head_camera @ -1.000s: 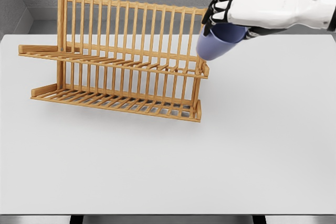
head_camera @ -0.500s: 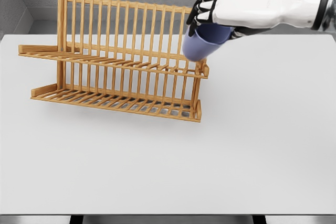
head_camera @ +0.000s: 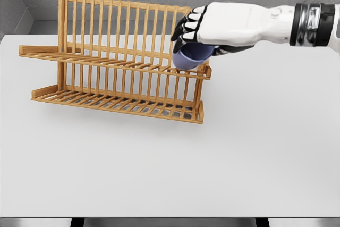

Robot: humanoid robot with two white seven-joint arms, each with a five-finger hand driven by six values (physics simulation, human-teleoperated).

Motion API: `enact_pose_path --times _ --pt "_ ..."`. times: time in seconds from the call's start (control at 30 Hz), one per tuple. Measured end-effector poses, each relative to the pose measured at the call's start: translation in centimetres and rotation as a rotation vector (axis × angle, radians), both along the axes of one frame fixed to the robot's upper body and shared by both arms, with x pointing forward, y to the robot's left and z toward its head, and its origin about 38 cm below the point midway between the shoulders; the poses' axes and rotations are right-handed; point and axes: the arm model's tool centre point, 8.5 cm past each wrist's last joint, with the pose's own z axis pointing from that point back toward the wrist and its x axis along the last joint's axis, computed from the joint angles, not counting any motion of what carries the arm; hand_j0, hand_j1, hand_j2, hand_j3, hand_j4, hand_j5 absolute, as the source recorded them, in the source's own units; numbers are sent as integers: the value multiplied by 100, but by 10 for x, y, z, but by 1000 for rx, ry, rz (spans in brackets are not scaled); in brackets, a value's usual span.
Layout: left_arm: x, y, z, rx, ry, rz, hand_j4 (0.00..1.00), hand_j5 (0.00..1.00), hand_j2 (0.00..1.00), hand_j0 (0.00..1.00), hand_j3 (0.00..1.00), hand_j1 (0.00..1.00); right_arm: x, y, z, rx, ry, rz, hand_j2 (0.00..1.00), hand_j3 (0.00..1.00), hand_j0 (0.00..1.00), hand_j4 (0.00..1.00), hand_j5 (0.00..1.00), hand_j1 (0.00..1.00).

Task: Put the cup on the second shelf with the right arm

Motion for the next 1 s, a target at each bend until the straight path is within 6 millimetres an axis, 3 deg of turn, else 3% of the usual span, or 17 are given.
enact_pose_path --times 0.23,0.27,0.3,0.4,0.53,0.7,0.77,0.87,1.0 --pt "0 0 0 0 0 0 100 100 100 100 100 100 0 9 -18 -24 48 7 69 69 69 69 69 69" --pt "0 0 0 0 0 0 100 100 100 100 100 100 -1 9 -19 -26 51 8 92 92 92 92 92 92" --pt "0 0 0 0 0 0 100 100 100 100 100 100 -1 9 -20 -28 52 9 100 100 100 100 100 100" --pt "0 0 0 0 0 0 100 100 100 100 100 100 -1 10 -18 -31 47 15 100 100 100 100 100 100" --pt "0 0 0 0 0 0 100 100 100 100 100 100 -1 7 3 -10 -5 15 100 100 100 100 100 100" --pt "0 0 0 0 0 0 100 100 100 100 100 100 -3 -11 38 56 -100 7 100 100 100 100 100 100" --pt "0 0 0 0 0 0 100 100 100 100 100 100 -5 -40 21 88 -67 -36 100 100 100 100 100 100" --pt "0 0 0 0 0 0 100 100 100 100 100 100 -16 -105 -17 176 -7 -172 100 100 100 100 100 100" --pt "0 0 0 0 0 0 100 100 100 100 100 100 -52 -191 -70 286 78 -415 100 100 100 100 100 100"
